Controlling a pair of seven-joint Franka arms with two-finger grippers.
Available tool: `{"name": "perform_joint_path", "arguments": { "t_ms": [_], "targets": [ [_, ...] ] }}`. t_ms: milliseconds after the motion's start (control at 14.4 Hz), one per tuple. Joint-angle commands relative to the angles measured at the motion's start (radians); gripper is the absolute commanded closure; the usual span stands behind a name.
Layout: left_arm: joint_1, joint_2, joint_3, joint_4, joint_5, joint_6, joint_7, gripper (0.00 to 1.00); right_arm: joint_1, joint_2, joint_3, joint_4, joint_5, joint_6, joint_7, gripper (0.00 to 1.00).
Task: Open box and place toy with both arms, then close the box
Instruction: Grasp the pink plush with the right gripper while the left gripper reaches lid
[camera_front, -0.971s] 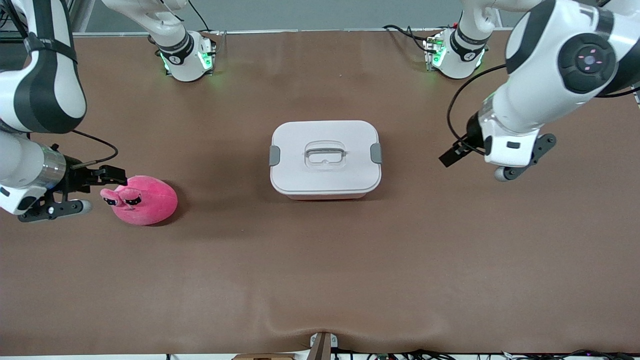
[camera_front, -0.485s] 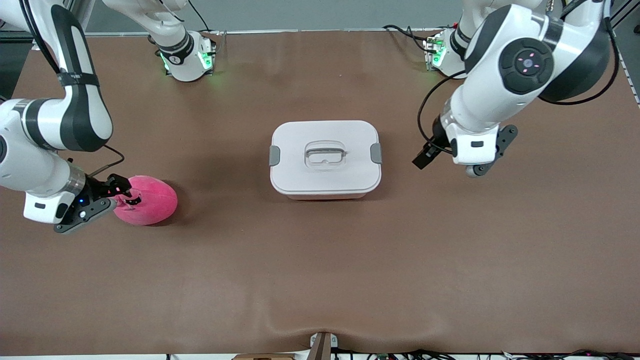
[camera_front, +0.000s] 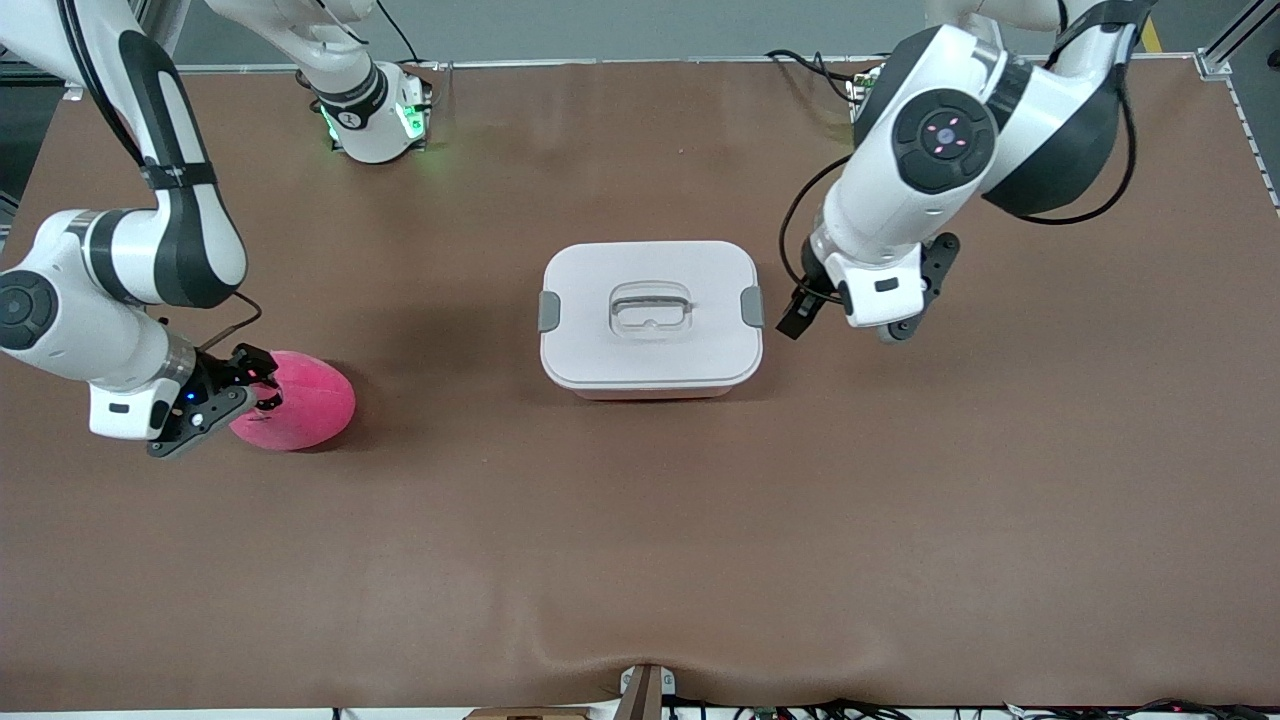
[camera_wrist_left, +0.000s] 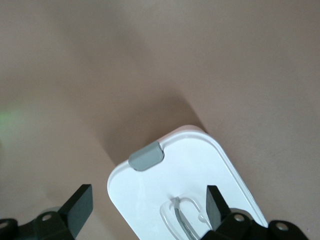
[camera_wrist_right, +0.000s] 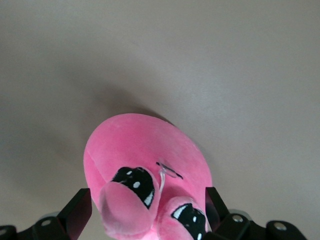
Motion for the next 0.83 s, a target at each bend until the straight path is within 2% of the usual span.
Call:
{"name": "perform_joint_path", "arguments": {
  "t_ms": [0,208,277,416,485,555,763],
  "targets": [
    [-0.035,0.032,0.009,0.028,-0.015,0.026,-0.103,0.0,0.0,-0.02,0.005,-0.031,-0.016,-0.001,-0.004,0.0],
    [-0.075,0.052,0.009,0.03,-0.013,0.041,-0.18,0.0,0.004,-0.007,0.006,-0.032,-0.014,-0.034,-0.004,0.0],
    [-0.084,0.061,0.009,0.028,-0.015,0.061,-0.211,0.0,0.006,-0.002,0.006,-0.032,-0.014,-0.042,-0.005,0.11],
    [-0.11,0.079,0.009,0.028,-0.01,0.08,-0.278,0.0,0.004,0.001,0.006,-0.032,-0.014,-0.044,-0.004,0.69],
    [-0.122,0.086,0.009,0.028,-0.012,0.086,-0.309,0.0,0.003,0.003,0.006,-0.032,-0.014,-0.045,-0.005,0.85],
    [-0.122,0.095,0.009,0.028,-0.018,0.106,-0.34,0.0,0.003,0.001,0.006,-0.032,-0.013,-0.045,-0.007,0.98],
    [-0.145,0.116,0.009,0.027,-0.021,0.155,-0.413,0.0,0.003,0.001,0.006,-0.029,-0.013,-0.045,-0.033,1.0]
  ]
}}
